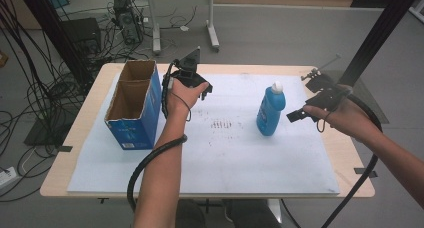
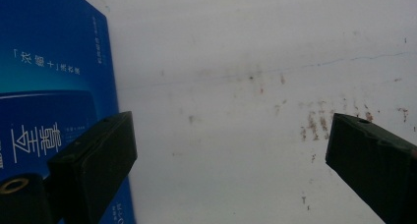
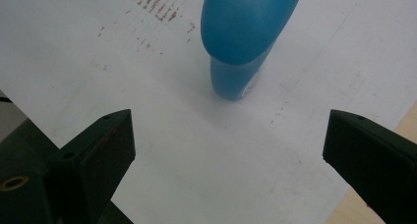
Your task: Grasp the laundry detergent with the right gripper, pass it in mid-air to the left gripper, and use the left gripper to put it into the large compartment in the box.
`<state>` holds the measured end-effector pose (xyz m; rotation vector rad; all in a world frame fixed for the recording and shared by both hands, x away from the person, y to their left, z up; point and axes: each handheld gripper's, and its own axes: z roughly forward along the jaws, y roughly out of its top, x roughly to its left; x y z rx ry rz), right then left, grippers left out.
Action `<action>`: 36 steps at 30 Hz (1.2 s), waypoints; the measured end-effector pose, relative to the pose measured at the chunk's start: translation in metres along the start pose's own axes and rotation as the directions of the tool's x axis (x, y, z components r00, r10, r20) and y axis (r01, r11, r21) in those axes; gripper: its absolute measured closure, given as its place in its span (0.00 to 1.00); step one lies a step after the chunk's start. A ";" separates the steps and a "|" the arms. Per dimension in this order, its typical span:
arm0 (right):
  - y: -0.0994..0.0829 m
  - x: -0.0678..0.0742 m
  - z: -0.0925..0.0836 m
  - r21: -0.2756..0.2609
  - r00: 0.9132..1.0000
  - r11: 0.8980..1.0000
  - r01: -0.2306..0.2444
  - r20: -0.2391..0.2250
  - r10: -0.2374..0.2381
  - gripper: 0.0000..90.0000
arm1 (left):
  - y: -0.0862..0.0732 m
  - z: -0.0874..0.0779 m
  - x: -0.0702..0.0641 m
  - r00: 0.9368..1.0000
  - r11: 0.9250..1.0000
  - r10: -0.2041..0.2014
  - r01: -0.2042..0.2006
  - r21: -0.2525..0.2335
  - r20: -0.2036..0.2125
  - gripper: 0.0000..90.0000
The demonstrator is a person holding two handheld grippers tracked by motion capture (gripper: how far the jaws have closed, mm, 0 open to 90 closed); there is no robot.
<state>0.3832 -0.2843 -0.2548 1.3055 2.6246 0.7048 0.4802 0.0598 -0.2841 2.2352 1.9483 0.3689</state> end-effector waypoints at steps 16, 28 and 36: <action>-0.007 0.001 0.013 -0.076 1.000 0.997 -0.015 -0.023 0.013 0.04 | -0.004 -0.004 0.006 1.000 1.000 -0.005 0.005 -0.011 -0.014 0.06; -0.013 -0.004 0.033 -0.145 0.999 0.989 -0.035 -0.021 0.032 0.04 | -0.007 -0.002 0.009 1.000 1.000 -0.002 0.002 -0.008 -0.021 0.06; -0.016 -0.008 0.053 -0.181 0.998 0.981 -0.063 -0.004 0.063 0.04 | -0.008 0.000 0.010 1.000 1.000 0.000 0.000 -0.004 -0.026 0.06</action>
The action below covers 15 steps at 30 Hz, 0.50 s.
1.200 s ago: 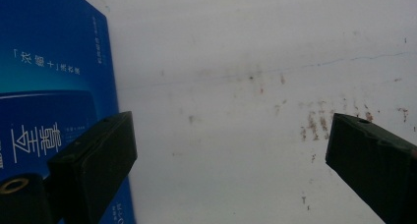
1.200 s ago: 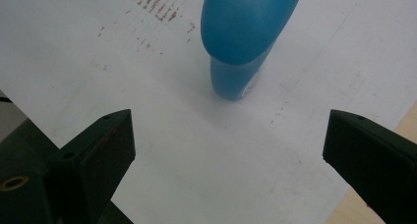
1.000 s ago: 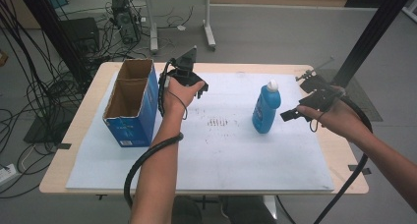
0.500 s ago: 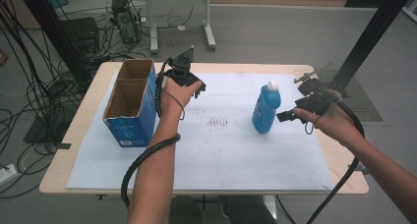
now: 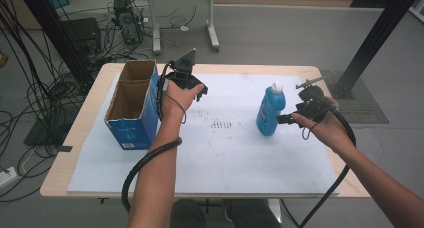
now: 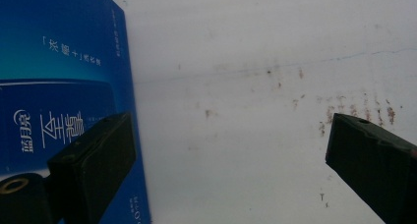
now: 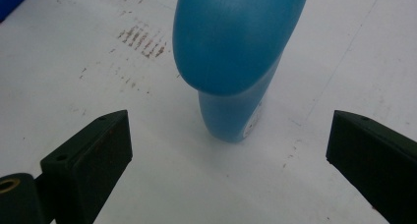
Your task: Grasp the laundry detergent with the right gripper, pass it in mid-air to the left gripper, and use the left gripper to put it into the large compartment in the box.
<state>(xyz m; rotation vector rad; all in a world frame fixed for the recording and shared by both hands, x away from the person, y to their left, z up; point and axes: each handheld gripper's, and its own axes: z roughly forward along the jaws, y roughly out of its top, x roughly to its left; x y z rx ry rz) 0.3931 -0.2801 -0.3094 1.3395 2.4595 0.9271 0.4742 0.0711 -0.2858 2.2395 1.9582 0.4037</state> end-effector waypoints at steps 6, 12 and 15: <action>0.000 0.001 0.013 -0.022 1.000 1.000 -0.006 0.005 0.006 0.04 | 0.000 0.001 0.000 1.000 1.000 0.003 -0.003 -0.001 0.001 0.06; -0.001 0.002 0.024 -0.058 1.000 0.998 -0.008 0.016 0.008 0.04 | 0.000 0.002 -0.002 1.000 1.000 0.006 -0.006 -0.005 0.005 0.06; -0.002 0.003 0.030 -0.072 1.000 0.997 -0.010 0.020 0.011 0.04 | -0.001 0.002 -0.002 1.000 1.000 0.013 -0.013 -0.003 0.005 0.06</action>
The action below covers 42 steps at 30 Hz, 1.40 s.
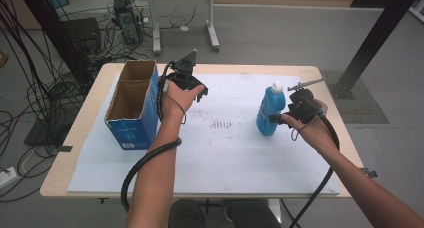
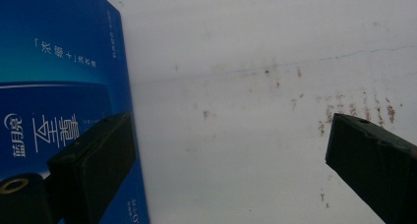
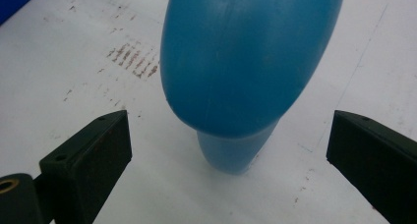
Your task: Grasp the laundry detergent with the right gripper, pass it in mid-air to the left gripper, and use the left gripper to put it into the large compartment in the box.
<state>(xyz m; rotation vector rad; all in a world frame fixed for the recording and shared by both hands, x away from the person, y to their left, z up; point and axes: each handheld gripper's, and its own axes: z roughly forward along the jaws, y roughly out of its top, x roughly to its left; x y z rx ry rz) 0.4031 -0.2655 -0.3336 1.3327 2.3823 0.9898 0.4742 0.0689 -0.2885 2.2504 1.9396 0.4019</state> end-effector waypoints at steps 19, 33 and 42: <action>-0.005 0.005 0.027 -0.086 0.998 0.996 -0.020 0.064 0.025 0.03 | -0.003 0.002 0.006 1.000 1.000 -0.006 0.006 0.001 0.000 0.06; -0.006 0.008 0.034 -0.129 0.995 0.991 -0.015 0.093 0.028 0.03 | -0.003 0.001 0.006 1.000 1.000 -0.006 0.006 0.000 0.003 0.06; -0.006 0.009 0.037 -0.134 0.995 0.991 -0.019 0.094 0.032 0.03 | -0.003 0.001 0.006 1.000 1.000 -0.006 0.006 -0.002 0.002 0.06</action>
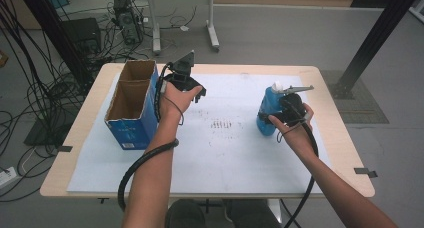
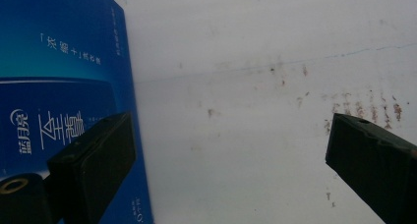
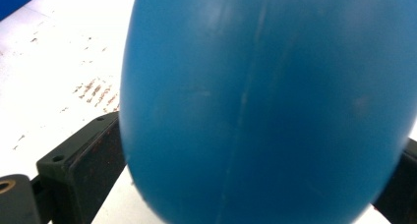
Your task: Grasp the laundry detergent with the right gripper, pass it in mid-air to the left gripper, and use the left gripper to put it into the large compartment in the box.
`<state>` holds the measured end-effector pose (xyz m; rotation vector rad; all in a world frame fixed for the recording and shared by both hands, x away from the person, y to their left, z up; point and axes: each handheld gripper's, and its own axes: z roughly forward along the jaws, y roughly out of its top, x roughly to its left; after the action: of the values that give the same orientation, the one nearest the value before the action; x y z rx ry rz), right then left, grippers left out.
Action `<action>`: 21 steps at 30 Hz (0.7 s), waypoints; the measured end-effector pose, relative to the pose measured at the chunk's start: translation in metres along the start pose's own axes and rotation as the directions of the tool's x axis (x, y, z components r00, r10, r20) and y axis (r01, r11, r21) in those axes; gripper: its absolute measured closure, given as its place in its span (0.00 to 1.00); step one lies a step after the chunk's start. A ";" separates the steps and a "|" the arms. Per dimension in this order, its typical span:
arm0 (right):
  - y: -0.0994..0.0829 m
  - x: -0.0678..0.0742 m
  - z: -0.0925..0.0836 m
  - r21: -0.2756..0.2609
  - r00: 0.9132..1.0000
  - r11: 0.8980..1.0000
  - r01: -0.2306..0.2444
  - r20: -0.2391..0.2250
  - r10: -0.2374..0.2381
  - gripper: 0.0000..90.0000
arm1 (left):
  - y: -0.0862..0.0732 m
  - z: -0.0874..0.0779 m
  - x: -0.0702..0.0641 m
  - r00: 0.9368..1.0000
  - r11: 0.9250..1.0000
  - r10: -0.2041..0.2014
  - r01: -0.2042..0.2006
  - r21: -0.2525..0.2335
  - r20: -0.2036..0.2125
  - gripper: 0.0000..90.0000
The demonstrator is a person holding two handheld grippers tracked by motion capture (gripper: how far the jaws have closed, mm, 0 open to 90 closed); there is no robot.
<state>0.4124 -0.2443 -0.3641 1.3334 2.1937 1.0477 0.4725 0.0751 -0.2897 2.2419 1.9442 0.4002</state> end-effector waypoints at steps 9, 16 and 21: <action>0.000 0.000 0.001 -0.004 1.000 1.000 -0.003 -0.002 0.003 0.03 | 0.000 -0.001 0.000 1.000 1.000 -0.003 0.003 -0.004 0.001 0.06; 0.000 -0.001 0.000 -0.008 1.000 1.000 -0.007 -0.003 0.006 0.03 | 0.001 -0.001 -0.001 1.000 1.000 0.004 -0.004 0.001 0.001 0.06; 0.000 -0.001 0.000 -0.014 1.000 1.000 -0.003 -0.006 0.003 0.03 | 0.001 -0.002 -0.002 1.000 1.000 0.003 -0.003 -0.004 0.002 0.06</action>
<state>0.4130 -0.2451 -0.3637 1.3296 2.1849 1.0672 0.4729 0.0734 -0.2881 2.2417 1.9377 0.4018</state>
